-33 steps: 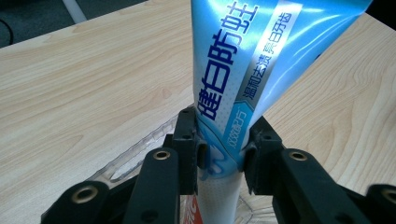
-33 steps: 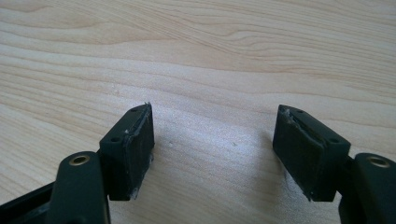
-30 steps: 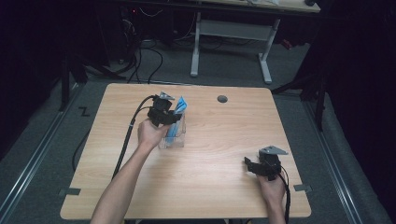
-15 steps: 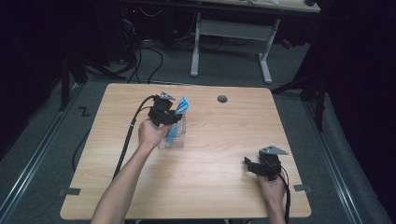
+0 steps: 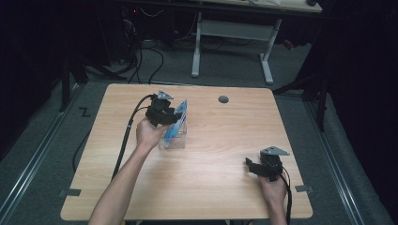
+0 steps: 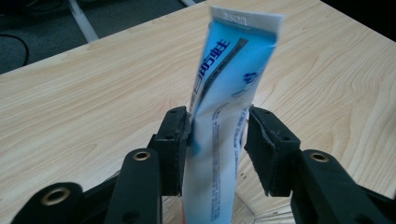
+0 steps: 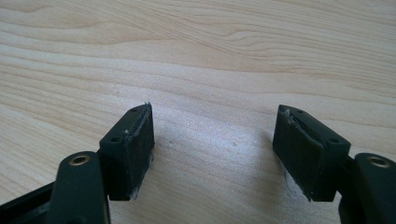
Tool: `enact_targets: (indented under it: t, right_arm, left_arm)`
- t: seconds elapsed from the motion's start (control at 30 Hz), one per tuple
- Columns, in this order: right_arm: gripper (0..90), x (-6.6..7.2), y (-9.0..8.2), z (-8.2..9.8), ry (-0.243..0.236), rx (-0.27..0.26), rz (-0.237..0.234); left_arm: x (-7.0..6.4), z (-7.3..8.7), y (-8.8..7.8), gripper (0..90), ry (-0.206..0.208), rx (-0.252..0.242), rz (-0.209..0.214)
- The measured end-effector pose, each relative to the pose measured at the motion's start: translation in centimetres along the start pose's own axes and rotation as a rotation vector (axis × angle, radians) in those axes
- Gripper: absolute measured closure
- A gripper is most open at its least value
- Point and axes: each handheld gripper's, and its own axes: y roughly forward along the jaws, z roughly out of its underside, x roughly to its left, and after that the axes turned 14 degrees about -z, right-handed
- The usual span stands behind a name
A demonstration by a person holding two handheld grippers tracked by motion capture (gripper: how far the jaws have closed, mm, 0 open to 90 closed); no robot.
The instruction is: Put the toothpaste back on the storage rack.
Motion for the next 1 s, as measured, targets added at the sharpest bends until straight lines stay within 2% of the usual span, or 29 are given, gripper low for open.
enact_targets:
  t: [0.4, 0.7, 1.0]
  right_arm:
    - [29.3, 0.0, 0.0, 0.0, 0.000, 0.000, 0.000]
    - [29.3, 0.0, 0.0, 0.0, 0.000, 0.000, 0.000]
    - [29.3, 0.0, 0.0, 0.0, 0.000, 0.000, 0.000]
  left_arm:
    - [0.5, 0.0, -1.3, 55.4, -0.002, -0.035, -0.017]
    - [1.5, 0.6, -2.1, 55.0, -0.028, -0.052, -0.032]
    - [2.1, 1.0, -3.0, 54.8, -0.036, -0.073, -0.038]
